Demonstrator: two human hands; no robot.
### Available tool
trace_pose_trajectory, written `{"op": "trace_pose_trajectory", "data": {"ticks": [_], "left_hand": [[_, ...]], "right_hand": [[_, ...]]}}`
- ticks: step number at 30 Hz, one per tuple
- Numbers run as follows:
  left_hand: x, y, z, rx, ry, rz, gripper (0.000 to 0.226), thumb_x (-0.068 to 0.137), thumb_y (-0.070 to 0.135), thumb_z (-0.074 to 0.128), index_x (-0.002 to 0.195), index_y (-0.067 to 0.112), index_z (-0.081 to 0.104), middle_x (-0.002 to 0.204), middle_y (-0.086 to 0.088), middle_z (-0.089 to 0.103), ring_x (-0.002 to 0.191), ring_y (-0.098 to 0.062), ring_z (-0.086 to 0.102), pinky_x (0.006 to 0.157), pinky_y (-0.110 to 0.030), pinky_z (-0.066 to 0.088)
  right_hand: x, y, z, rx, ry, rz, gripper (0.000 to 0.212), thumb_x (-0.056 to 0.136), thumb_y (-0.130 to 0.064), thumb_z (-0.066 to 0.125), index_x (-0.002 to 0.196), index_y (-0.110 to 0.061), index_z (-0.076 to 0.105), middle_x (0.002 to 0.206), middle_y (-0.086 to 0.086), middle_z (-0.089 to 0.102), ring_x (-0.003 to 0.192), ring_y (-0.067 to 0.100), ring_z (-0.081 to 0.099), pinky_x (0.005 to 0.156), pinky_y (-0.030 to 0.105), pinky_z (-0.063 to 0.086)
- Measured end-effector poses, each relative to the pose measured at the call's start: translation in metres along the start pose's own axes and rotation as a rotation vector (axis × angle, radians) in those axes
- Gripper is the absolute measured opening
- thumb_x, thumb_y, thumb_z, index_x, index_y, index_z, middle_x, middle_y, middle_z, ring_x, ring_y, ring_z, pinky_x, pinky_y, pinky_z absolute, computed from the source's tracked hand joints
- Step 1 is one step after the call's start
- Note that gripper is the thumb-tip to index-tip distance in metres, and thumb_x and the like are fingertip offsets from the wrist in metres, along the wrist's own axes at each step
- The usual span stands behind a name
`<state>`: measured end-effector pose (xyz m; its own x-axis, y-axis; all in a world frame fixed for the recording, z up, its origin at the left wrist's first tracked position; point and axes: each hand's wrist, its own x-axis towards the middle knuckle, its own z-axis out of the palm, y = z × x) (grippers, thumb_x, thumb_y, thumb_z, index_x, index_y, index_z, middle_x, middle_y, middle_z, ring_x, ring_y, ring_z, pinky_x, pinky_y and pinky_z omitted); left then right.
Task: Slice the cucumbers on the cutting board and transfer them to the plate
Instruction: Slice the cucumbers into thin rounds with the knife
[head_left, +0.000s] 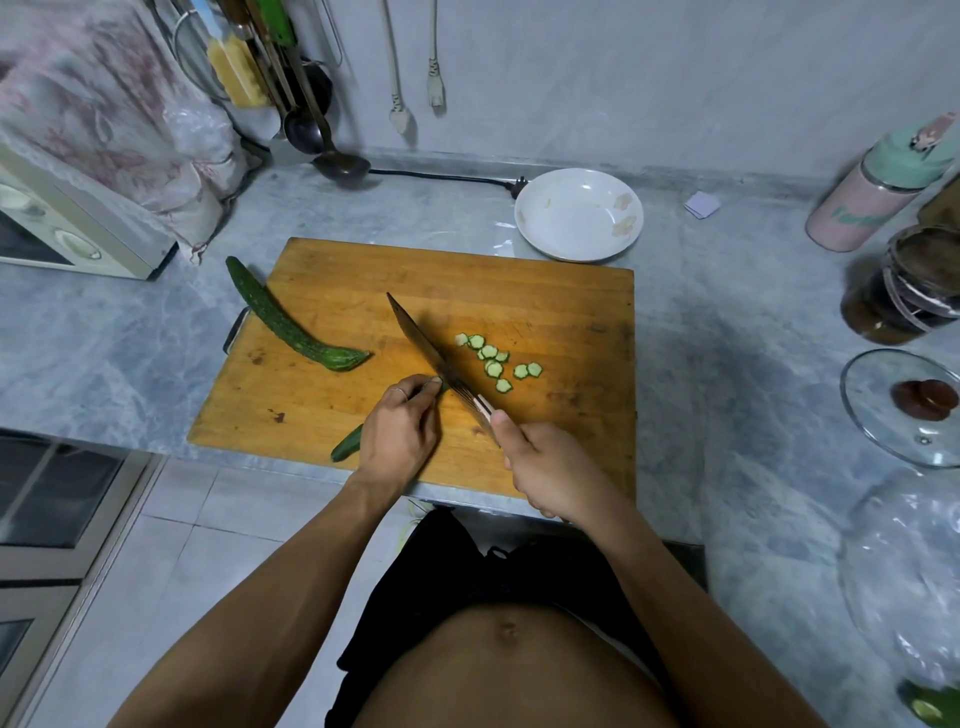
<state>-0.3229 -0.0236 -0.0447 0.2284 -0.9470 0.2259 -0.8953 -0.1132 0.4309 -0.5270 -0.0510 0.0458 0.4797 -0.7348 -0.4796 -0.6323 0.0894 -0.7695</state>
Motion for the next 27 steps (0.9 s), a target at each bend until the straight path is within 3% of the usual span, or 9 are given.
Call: {"op": "trace_pose_trajectory", "data": {"ticks": [7,13,16,19,23,27], "left_hand": [[-0.001,0.001,0.000,-0.013,0.011,0.019,0.030,0.086,0.004,0.062,0.115,0.008,0.070,0.118,-0.009,0.065,0.099,-0.033,0.063,0.064,-0.040,0.057],[-0.003,-0.006,0.008,-0.006,-0.025,0.045,0.031,0.089,0.008,0.056,0.118,0.009,0.068,0.124,-0.008,0.063,0.108,-0.032,0.058,0.071,-0.038,0.056],[-0.003,-0.004,0.007,-0.019,-0.024,0.035,0.033,0.087,0.009,0.052,0.115,0.006,0.069,0.122,-0.011,0.064,0.106,-0.033,0.059,0.073,-0.040,0.056],[-0.002,-0.003,0.004,-0.022,-0.020,0.018,0.032,0.086,0.006,0.055,0.115,0.006,0.069,0.122,-0.011,0.065,0.106,-0.034,0.060,0.073,-0.042,0.057],[-0.002,0.002,0.001,-0.040,-0.015,-0.008,0.033,0.087,0.003,0.056,0.117,0.007,0.069,0.123,-0.010,0.065,0.108,-0.032,0.060,0.077,-0.041,0.057],[-0.002,0.004,-0.003,-0.067,0.005,-0.016,0.032,0.087,0.001,0.059,0.116,0.008,0.069,0.121,-0.009,0.066,0.105,-0.031,0.062,0.076,-0.038,0.057]], "right_hand": [[-0.001,-0.001,0.001,-0.108,-0.017,0.000,0.067,0.100,-0.062,0.024,0.077,-0.011,0.063,0.069,0.003,0.056,0.065,0.017,0.054,0.060,0.031,0.037],[0.011,-0.011,0.003,-0.068,-0.045,0.023,0.068,0.102,-0.058,0.025,0.069,-0.007,0.056,0.054,0.003,0.046,0.042,0.016,0.046,0.053,0.032,0.044],[0.018,-0.010,0.009,-0.082,-0.021,0.016,0.070,0.102,-0.057,0.026,0.082,-0.003,0.065,0.058,0.002,0.047,0.053,0.019,0.049,0.065,0.038,0.048],[0.019,-0.006,0.013,-0.078,-0.007,0.013,0.068,0.102,-0.058,0.025,0.080,-0.008,0.066,0.063,0.003,0.051,0.065,0.023,0.054,0.070,0.044,0.051],[0.021,-0.001,0.006,0.019,0.015,0.039,0.062,0.102,-0.059,0.025,0.064,-0.020,0.055,0.058,0.001,0.051,0.048,0.017,0.047,0.056,0.034,0.042],[0.019,0.004,-0.003,0.053,0.050,0.084,0.065,0.100,-0.063,0.024,0.070,-0.013,0.054,0.062,0.008,0.050,0.045,0.020,0.045,0.047,0.026,0.038]]}}
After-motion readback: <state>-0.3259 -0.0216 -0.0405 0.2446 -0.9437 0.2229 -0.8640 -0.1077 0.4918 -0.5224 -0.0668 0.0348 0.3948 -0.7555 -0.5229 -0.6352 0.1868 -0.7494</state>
